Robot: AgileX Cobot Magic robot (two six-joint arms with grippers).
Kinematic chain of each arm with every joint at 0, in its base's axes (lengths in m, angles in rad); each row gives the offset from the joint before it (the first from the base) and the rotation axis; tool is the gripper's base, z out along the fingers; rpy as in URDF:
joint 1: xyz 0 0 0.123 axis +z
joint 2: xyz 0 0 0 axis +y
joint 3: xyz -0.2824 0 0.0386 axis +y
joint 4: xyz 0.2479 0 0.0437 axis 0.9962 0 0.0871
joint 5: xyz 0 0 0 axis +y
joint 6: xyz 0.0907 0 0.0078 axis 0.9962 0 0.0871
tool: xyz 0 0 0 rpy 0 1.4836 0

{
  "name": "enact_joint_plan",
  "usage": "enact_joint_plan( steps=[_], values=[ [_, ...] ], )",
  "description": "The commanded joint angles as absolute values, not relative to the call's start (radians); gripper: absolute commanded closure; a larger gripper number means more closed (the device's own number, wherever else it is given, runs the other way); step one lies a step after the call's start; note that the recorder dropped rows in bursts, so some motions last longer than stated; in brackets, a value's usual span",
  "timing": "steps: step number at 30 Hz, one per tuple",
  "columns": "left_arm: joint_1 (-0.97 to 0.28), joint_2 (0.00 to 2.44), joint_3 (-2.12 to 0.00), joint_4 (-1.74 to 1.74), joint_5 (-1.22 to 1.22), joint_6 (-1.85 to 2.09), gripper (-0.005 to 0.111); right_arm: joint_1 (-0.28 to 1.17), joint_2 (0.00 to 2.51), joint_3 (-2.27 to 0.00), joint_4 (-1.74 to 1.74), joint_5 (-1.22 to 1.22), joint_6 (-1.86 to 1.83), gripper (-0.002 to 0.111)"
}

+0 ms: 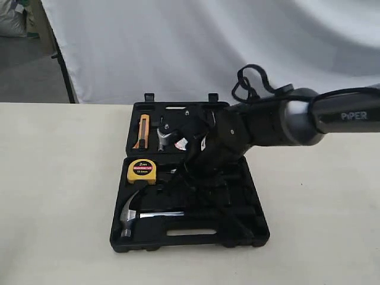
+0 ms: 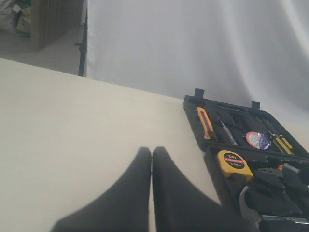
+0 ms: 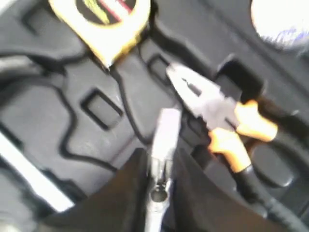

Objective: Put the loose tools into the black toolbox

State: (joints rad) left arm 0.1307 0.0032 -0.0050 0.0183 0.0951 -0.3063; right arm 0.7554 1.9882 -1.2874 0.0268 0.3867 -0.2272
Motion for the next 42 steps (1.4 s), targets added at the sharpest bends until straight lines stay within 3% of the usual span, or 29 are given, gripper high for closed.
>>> enact_joint_plan(
  steps=[1,15,33,35,40,42],
  values=[
    [0.156,0.0,-0.008,0.023,0.088,-0.311,0.106,0.761,1.892,-1.29,-0.009,0.371,-0.235,0.108],
    [0.156,0.0,-0.008,0.023,0.088,-0.311,0.106,0.857,2.005,-1.29,-0.033,0.301,-0.633,0.108],
    [0.156,0.0,-0.008,0.023,0.088,-0.311,0.106,0.879,2.043,-1.29,-0.111,0.34,-0.592,0.108],
    [0.156,0.0,-0.008,0.023,0.088,-0.311,0.106,0.879,2.043,-1.29,-0.111,0.326,-0.565,0.099],
    [0.156,0.0,-0.008,0.023,0.088,-0.311,0.106,0.879,2.036,-1.29,-0.106,0.322,-0.538,0.055],
    [0.156,0.0,-0.008,0.023,0.088,-0.311,0.106,0.879,2.015,-1.29,-0.092,0.33,-0.538,0.044]
  ],
)
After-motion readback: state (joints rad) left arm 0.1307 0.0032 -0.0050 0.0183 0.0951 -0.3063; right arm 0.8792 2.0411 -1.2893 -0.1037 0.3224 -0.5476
